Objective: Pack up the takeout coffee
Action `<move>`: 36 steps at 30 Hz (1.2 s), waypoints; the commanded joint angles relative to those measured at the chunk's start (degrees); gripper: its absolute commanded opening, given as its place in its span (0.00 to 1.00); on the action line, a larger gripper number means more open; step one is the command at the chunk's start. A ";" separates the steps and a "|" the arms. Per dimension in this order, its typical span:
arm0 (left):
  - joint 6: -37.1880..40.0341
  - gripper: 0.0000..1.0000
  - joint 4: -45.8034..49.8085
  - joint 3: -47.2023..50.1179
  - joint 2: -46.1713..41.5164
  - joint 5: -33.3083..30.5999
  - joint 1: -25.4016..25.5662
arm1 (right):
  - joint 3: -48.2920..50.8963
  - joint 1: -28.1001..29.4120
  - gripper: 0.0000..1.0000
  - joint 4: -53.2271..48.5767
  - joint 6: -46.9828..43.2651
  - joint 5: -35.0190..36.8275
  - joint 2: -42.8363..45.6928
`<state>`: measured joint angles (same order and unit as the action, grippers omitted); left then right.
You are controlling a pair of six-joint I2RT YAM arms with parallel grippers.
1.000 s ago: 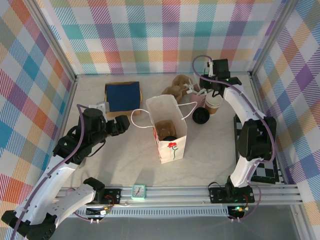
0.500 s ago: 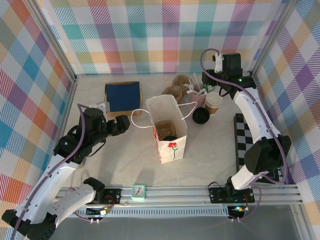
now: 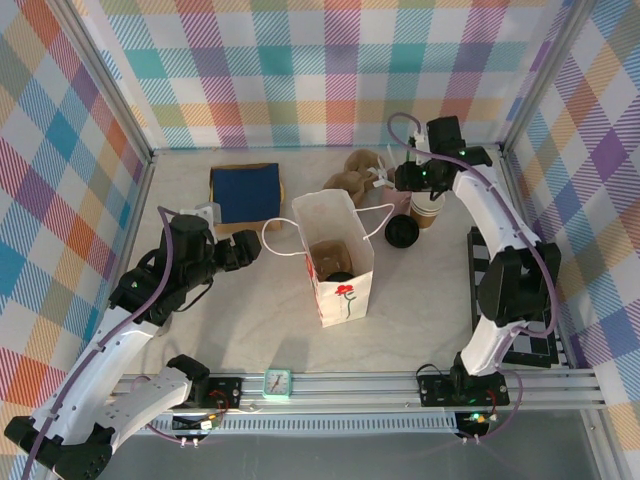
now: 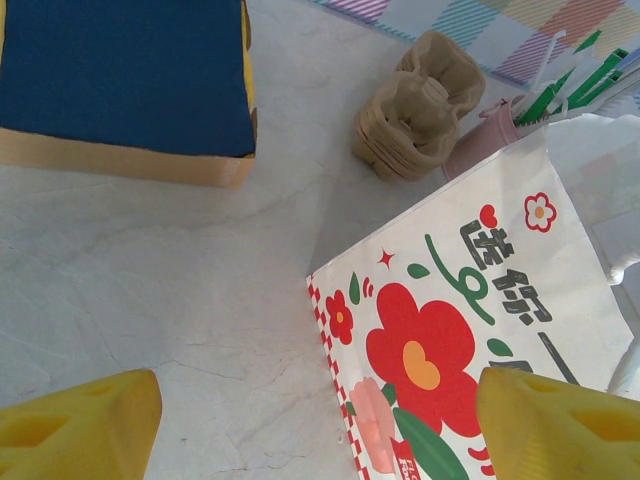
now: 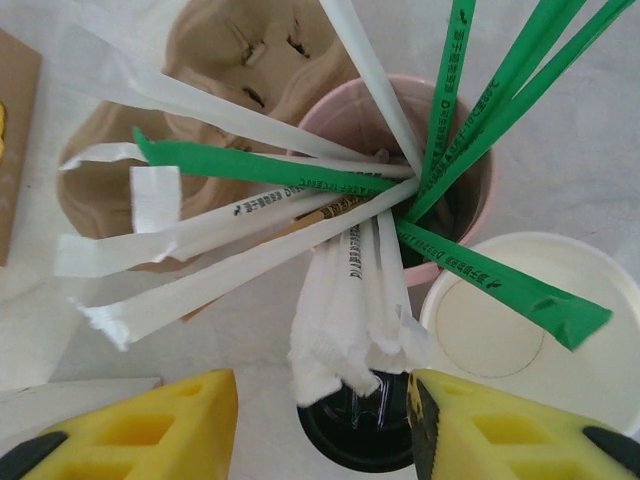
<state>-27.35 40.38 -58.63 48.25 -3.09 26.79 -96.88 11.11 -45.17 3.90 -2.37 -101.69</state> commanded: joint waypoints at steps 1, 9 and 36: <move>0.55 0.82 0.29 0.10 -1.10 -0.17 -0.59 | -2.67 0.22 0.47 0.25 0.75 0.53 -1.28; 0.72 0.82 0.67 0.27 -1.23 -0.80 -0.59 | -5.40 0.40 0.41 -0.32 0.82 0.95 -4.95; 0.89 0.82 1.02 0.18 -1.96 -1.00 -0.60 | -9.20 5.14 0.11 -2.28 -2.45 12.23 -2.51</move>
<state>-27.35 40.42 -58.63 47.20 -3.22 26.79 -103.96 15.81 -46.48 2.50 7.51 -107.07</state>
